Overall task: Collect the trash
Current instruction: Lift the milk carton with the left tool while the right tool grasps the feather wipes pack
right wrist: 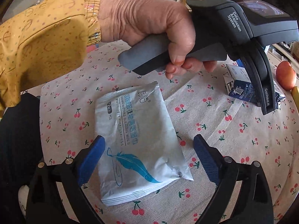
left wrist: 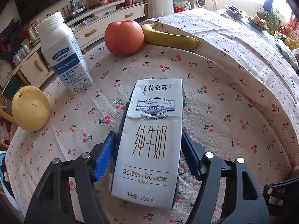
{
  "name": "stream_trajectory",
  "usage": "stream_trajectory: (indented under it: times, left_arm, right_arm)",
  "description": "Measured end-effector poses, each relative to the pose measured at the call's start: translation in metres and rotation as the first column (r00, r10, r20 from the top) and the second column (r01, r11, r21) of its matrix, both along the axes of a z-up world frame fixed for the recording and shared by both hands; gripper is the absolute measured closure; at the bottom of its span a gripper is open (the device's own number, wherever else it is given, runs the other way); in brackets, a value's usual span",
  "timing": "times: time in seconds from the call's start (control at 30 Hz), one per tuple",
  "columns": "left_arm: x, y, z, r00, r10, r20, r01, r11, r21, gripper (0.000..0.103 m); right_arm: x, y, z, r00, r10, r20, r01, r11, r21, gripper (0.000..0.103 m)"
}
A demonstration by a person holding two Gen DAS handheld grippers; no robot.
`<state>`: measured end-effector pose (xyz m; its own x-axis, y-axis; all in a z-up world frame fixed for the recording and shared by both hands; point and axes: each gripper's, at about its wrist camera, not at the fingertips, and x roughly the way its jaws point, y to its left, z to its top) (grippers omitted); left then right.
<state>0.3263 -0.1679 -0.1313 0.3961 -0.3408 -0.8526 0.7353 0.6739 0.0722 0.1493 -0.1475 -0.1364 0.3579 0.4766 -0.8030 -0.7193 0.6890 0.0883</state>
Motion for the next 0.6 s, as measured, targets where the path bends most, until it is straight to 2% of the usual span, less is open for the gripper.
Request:
stream_trajectory:
  times: [0.17,0.3,0.43,0.5,0.6]
  left_arm:
    - [-0.017,0.022,0.01,0.992,0.121,0.045,-0.118,0.991,-0.057,0.035]
    - [-0.027,0.057,0.021,0.965,0.262,0.03,-0.257,0.959,-0.118,0.035]
    - [-0.047,0.102,0.034,0.918,0.396,0.031,-0.386,0.908,-0.165,0.035]
    - [-0.06,0.128,0.041,0.887,0.461,0.038,-0.447,0.874,-0.19,0.035]
    - [-0.085,0.162,0.05,0.831,0.553,0.055,-0.533,0.821,-0.204,0.035]
  right_arm:
    - [-0.004,0.01,-0.002,1.0,0.004,0.008,-0.004,1.0,-0.013,0.008]
    - [-0.009,0.016,-0.003,1.0,0.027,0.007,-0.027,1.0,-0.015,0.008]
    - [-0.019,0.03,-0.006,0.998,0.063,0.009,-0.062,0.998,-0.026,0.005]
    - [-0.026,0.04,-0.009,0.995,0.086,0.055,-0.081,0.993,-0.087,0.005]
    - [-0.028,0.046,-0.009,0.995,0.084,0.055,-0.08,0.993,-0.084,0.005]
